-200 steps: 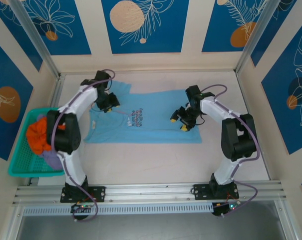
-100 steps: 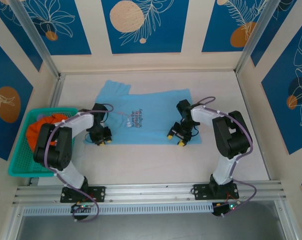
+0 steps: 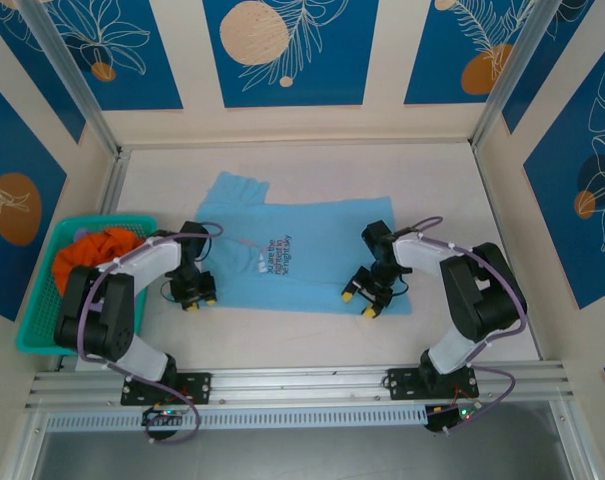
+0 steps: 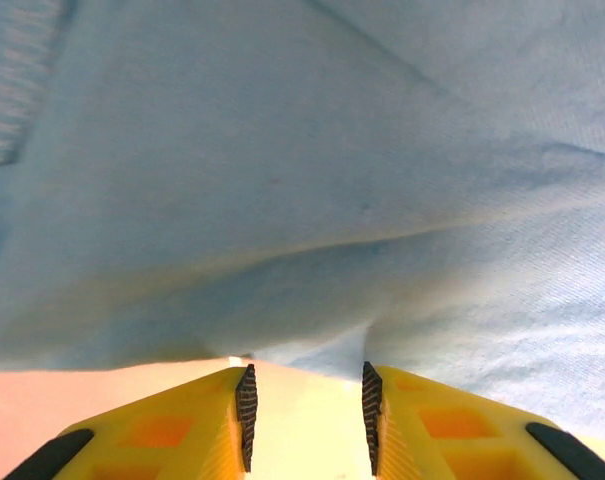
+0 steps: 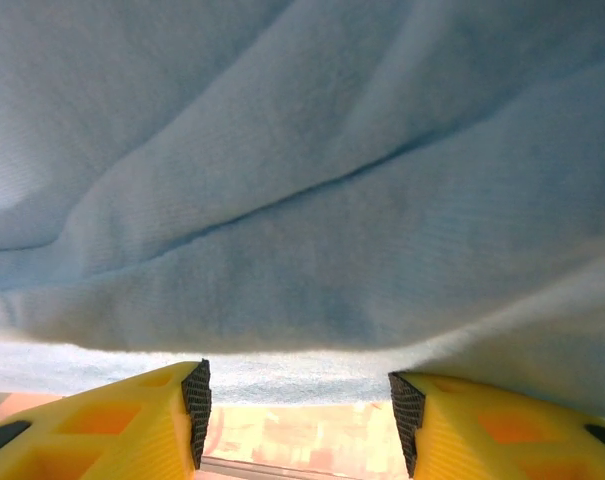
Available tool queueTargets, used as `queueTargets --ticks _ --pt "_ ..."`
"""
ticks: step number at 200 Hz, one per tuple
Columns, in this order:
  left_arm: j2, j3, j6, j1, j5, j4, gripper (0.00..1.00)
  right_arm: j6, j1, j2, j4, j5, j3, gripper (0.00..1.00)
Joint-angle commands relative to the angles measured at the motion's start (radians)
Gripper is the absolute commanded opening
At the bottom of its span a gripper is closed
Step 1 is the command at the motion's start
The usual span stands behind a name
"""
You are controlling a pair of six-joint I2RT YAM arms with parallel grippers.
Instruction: Fold and stack the t-shirts
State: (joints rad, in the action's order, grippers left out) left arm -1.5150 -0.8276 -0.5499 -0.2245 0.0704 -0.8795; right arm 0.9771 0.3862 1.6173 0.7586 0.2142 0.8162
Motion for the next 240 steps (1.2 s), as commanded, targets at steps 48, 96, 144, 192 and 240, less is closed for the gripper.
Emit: queueTargets --ticks 48,96,144,192,240 --pt "0.088 -0.085 -0.032 0.004 -0.027 -0.201 0.38 -0.008 -0.001 -0.061 0.129 -0.059 -0.042 0.61" --pt "0.055 -0.331 -0.102 0.004 -0.066 -0.101 0.51 -0.044 -0.041 -0.228 0.125 -0.130 0.076 0.73" --pt "-0.292 -0.845 0.031 0.004 -0.070 -0.036 0.57 -0.108 -0.219 -0.286 -0.136 -0.284 0.156 0.77" --pt "-0.651 -1.307 0.126 0.029 -0.105 0.007 0.68 -0.278 -0.362 -0.115 -0.264 -0.360 0.313 0.78" --pt "-0.969 -1.643 0.095 0.068 -0.054 0.058 0.70 -0.202 -0.492 0.151 -0.196 -0.326 0.529 0.73"
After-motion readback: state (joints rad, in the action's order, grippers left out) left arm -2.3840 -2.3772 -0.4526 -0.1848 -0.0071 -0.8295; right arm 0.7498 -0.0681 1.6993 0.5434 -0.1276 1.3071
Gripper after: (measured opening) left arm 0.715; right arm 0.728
